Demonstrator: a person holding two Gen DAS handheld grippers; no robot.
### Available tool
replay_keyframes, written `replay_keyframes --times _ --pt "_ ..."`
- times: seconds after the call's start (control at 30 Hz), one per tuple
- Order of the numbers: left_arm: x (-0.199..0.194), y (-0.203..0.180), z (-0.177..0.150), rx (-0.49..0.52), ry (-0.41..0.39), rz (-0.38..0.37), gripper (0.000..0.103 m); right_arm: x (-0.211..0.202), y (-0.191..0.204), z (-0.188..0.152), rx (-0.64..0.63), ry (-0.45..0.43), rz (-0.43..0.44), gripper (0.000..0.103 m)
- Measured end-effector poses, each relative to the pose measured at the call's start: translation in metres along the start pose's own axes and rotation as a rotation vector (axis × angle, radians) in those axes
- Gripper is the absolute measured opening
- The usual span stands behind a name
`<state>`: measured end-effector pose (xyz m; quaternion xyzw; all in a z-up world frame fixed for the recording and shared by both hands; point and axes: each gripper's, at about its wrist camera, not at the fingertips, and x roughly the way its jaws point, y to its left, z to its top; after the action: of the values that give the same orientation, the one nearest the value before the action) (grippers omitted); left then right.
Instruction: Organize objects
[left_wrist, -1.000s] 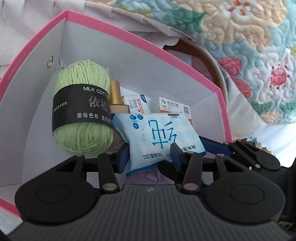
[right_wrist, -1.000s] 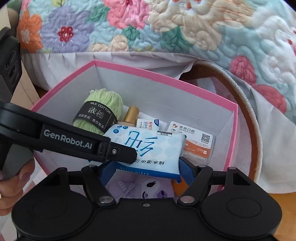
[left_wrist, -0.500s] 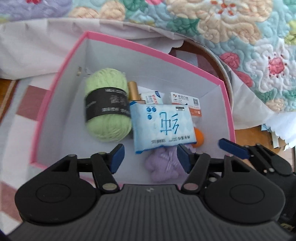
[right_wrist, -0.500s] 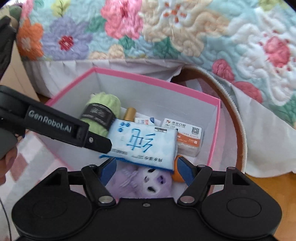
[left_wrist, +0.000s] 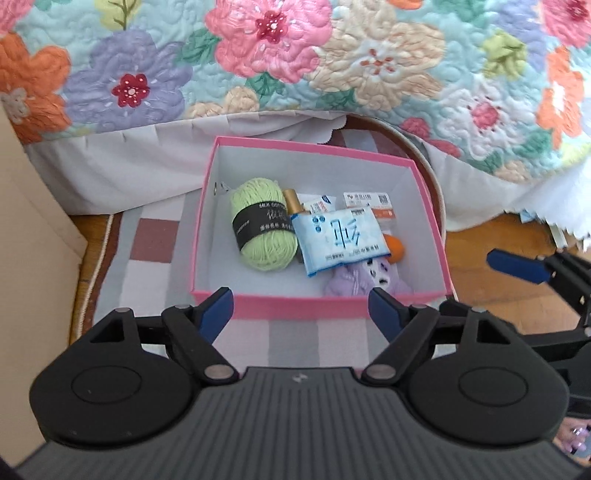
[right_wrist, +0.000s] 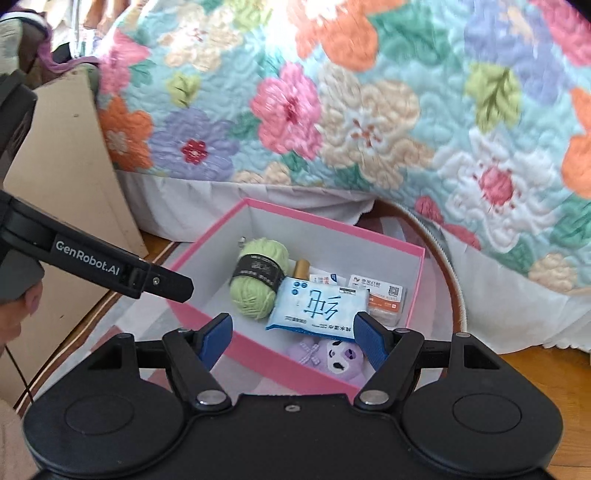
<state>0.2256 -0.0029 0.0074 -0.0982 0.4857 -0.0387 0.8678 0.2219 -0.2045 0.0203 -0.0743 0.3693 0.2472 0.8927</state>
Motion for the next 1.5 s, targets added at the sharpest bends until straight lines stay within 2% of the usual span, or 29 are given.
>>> replay_keyframes --times 0.1,0.33,0.63,0.87,1.0,1.1,1.17,1.23,1.4,1.5 --pt "-0.016 0.004 -0.006 0.008 0.021 -0.011 0.08 -0.019 0.011 -0.003 -0.009 -0.012 0.002 0.077" --pt "-0.052 0.011 -0.026 0.029 -0.002 0.025 0.08 -0.048 0.032 -0.013 0.0 -0.027 0.02 0.077" --pt "-0.089 0.01 -0.065 0.055 -0.028 0.024 0.08 -0.072 0.042 -0.027 0.078 -0.005 0.034 0.078" --pt "-0.092 0.012 -0.083 0.06 -0.024 0.06 0.082 -0.082 0.046 -0.043 0.122 0.025 0.028 0.078" --pt "-0.093 0.013 -0.089 0.045 -0.028 0.041 0.083 -0.085 0.048 -0.05 0.134 0.027 0.01 0.078" --pt "-0.094 0.012 -0.094 0.042 -0.032 0.034 0.085 -0.084 0.048 -0.053 0.145 0.031 -0.006 0.08" --pt "-0.094 0.011 -0.096 0.04 -0.031 0.04 0.086 -0.082 0.044 -0.055 0.16 0.037 -0.02 0.084" --pt "-0.093 0.01 -0.097 0.043 -0.031 0.052 0.09 -0.081 0.042 -0.057 0.177 0.039 -0.023 0.091" --pt "-0.091 0.011 -0.098 0.035 -0.017 0.07 0.102 -0.081 0.045 -0.059 0.185 0.046 -0.057 0.093" --pt "-0.089 0.011 -0.098 0.024 -0.004 0.08 0.103 -0.08 0.049 -0.06 0.185 0.069 -0.075 0.093"
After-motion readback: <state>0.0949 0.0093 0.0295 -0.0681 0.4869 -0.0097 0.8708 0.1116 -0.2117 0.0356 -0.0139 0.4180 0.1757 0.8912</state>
